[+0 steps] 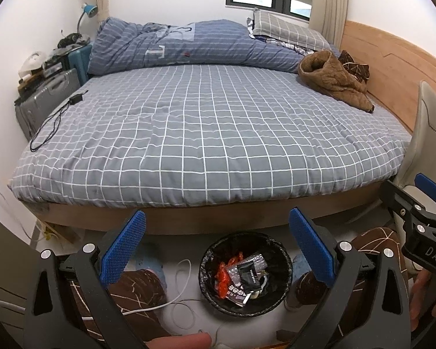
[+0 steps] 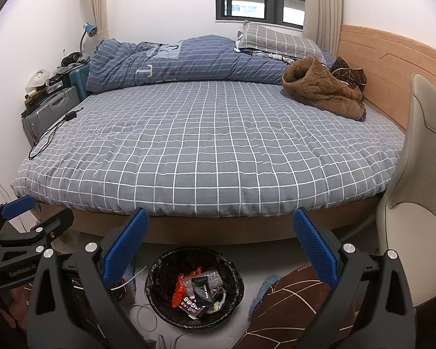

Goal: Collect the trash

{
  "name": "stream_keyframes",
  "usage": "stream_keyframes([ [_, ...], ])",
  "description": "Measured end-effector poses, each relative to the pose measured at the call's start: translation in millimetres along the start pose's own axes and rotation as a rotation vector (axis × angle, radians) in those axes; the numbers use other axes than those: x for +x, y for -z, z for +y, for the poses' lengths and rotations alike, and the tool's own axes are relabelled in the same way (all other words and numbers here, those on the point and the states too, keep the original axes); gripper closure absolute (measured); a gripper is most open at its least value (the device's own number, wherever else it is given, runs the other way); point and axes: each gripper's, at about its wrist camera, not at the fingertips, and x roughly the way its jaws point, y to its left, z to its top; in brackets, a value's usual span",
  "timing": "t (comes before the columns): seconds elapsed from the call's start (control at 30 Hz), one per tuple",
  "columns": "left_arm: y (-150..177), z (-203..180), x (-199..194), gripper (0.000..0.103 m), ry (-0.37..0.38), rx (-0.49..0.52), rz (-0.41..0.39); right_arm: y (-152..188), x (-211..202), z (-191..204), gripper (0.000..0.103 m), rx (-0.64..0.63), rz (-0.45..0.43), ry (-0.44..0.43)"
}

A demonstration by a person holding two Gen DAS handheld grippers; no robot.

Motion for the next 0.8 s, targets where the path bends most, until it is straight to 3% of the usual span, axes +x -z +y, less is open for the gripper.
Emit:
stream_keyframes([
  [0.8, 2.7, -4.7, 0.0, 0.006, -0.037, 0.007, -0.011, -0.5, 6.6, -0.8, 0.008, -0.022, 0.004, 0.0],
])
